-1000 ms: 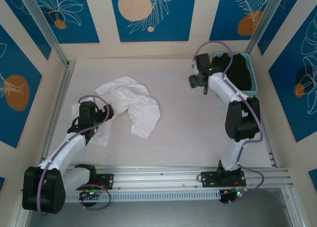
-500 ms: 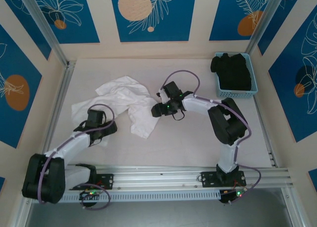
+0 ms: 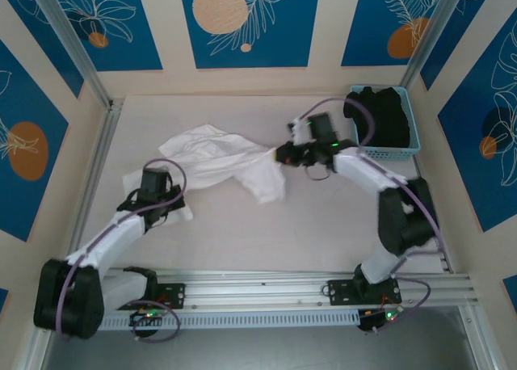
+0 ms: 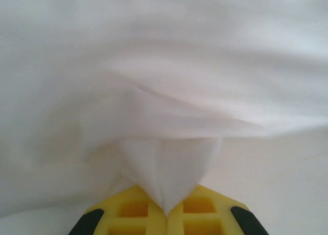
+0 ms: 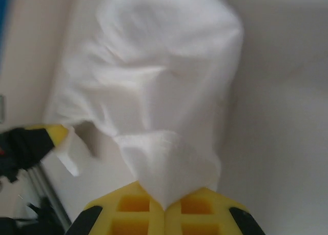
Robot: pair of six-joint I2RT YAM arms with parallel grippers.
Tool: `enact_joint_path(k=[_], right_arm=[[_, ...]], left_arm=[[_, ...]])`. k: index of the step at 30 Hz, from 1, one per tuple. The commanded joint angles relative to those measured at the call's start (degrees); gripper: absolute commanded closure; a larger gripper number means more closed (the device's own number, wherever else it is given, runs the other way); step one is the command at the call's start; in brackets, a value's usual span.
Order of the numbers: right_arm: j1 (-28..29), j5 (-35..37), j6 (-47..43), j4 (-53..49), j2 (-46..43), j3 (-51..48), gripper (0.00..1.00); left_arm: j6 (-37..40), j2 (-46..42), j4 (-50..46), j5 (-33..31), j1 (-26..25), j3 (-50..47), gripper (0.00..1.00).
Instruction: Fold the inside-out t-shirt
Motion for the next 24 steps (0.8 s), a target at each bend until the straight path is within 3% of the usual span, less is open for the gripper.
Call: enact_joint_path(k=[1, 7, 12, 18, 24], right_arm=[[-6.12, -4.75, -1.69, -5.89, -13.21, 3.76, 1.00], [-16.81, 3.05, -5.35, -16.04, -25.63, 13.97, 1.00], [-20.73, 5.83, -7.06, -21.02, -29.11, 22.45, 1.00], [-20.88, 5.37, -6.12, -20.15, -28.97, 23.25, 1.00], [-20.21, 2.71, -2.34, -14.62, -18.70, 16.88, 0.99]], left_arm=[[0.48, -6.82, 0.24, 4.01, -0.26, 9.33, 1.00], [4.76, -5.16, -4.92, 5.86, -0.21, 28.06, 1.00], [5.99, -1.60, -7.00, 9.30, -0.23, 40.38, 1.00], [4.15, 2.24, -5.05, 17.86, -0.21, 40.73, 1.00], [8.94, 7.95, -6.82, 10.22, 0.09, 36.80, 1.00]])
